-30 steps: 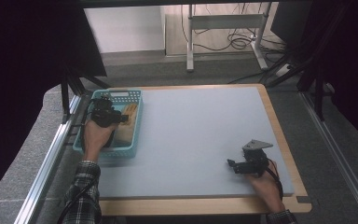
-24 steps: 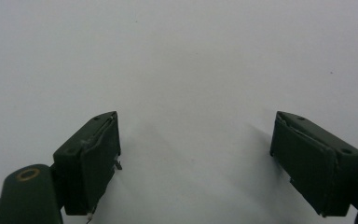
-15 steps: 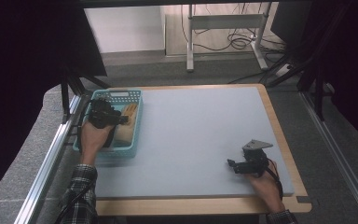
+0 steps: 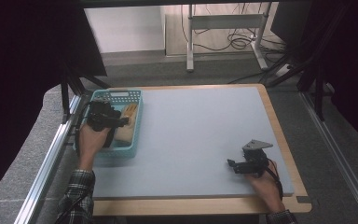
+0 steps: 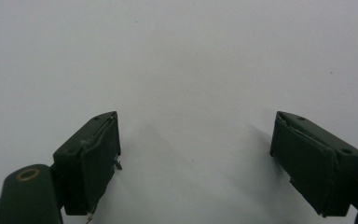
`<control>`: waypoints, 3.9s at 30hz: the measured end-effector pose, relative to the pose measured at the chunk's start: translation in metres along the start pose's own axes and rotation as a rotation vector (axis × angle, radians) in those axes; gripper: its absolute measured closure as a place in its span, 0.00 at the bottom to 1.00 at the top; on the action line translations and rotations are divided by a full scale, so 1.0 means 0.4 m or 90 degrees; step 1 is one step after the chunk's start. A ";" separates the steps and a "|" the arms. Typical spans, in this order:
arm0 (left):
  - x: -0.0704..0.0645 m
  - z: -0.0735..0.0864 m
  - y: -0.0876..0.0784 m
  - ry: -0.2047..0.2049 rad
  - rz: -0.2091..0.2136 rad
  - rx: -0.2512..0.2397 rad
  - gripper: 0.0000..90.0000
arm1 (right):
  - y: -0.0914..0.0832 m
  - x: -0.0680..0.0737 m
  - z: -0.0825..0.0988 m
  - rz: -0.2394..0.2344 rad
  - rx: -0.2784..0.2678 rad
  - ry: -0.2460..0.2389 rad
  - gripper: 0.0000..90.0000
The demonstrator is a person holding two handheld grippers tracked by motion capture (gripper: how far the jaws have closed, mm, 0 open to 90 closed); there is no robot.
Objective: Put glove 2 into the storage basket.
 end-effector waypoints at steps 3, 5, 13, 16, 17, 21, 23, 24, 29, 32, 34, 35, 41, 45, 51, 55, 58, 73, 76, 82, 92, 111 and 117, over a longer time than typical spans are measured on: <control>-0.001 0.006 -0.004 0.003 -0.006 -0.010 0.02 | 0.000 0.000 0.000 0.000 0.000 0.000 0.17; -0.002 0.008 -0.007 0.002 -0.002 -0.017 0.02 | 0.000 0.000 0.000 0.000 0.000 0.000 0.17; -0.025 0.022 -0.018 0.029 0.015 -0.034 0.04 | 0.000 0.000 0.000 0.000 0.000 0.000 0.17; -0.030 0.024 -0.025 0.030 0.019 -0.038 0.04 | 0.000 0.000 0.000 0.001 0.000 0.000 0.17; -0.031 0.024 -0.028 0.031 0.019 -0.041 0.04 | 0.000 0.000 0.000 0.000 0.000 0.000 0.17; -0.039 0.026 -0.040 0.032 0.023 -0.047 0.05 | 0.000 0.000 0.000 0.001 0.000 0.000 0.17; -0.045 0.028 -0.045 0.035 0.021 -0.050 0.05 | 0.000 0.000 0.000 0.000 0.000 0.000 0.17; -0.049 0.029 -0.048 0.036 0.023 -0.052 0.05 | 0.000 0.000 0.000 0.001 0.000 0.000 0.17; -0.066 0.034 -0.058 0.047 0.023 -0.055 0.04 | 0.000 0.000 0.000 0.001 0.000 0.000 0.17; -0.078 0.036 -0.061 0.052 0.030 -0.057 0.04 | 0.000 0.000 0.000 0.001 0.000 -0.001 0.17; -0.086 0.036 -0.062 0.056 0.031 -0.057 0.04 | 0.000 0.000 0.000 0.001 0.000 -0.001 0.17; -0.091 0.037 -0.063 0.058 0.033 -0.057 0.04 | 0.000 0.000 0.000 0.001 0.000 -0.001 0.17; -0.127 0.037 -0.063 0.077 0.041 -0.059 0.04 | 0.000 0.000 0.000 0.001 0.000 -0.001 0.17; -0.152 0.035 -0.062 0.092 0.043 -0.059 0.04 | 0.000 0.000 0.000 0.001 0.000 -0.001 0.17; -0.185 0.037 -0.052 0.112 0.044 -0.052 0.04 | 0.000 0.000 0.000 0.001 0.000 -0.001 0.17; -0.205 0.037 -0.045 0.121 0.050 -0.050 0.04 | 0.000 0.000 0.000 0.001 0.000 -0.001 0.17; -0.222 0.037 -0.039 0.128 0.057 -0.049 0.04 | 0.000 0.000 0.000 0.001 0.000 -0.001 0.17; -0.328 0.033 0.011 0.157 0.105 -0.048 0.04 | 0.000 0.000 0.000 0.001 0.000 -0.001 0.17; -0.354 0.030 0.016 0.166 0.116 -0.051 0.04 | 0.000 0.000 0.000 0.001 0.000 -0.001 0.17; -0.401 0.030 0.032 0.187 0.128 -0.052 0.04 | 0.000 0.000 -0.001 0.001 0.000 -0.001 0.17; -0.465 0.059 0.077 0.213 0.142 -0.040 0.04 | 0.000 0.000 -0.001 0.001 0.000 0.000 0.17; -0.478 0.168 0.139 0.239 0.118 -0.009 0.02 | 0.000 0.000 -0.001 0.000 0.000 0.000 0.17; -0.464 0.202 0.162 0.226 0.119 0.002 0.02 | 0.000 0.000 -0.001 0.000 0.000 0.000 0.17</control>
Point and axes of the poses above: each handheld gripper's, and its own axes: y roughly forward along the jaws, z roughly out of its underside, x roughly to its left, the point moved 8 cm from there along y, roughly forward along the jaws, and after that the axes turned 11 degrees about x, right-handed, at the moved point
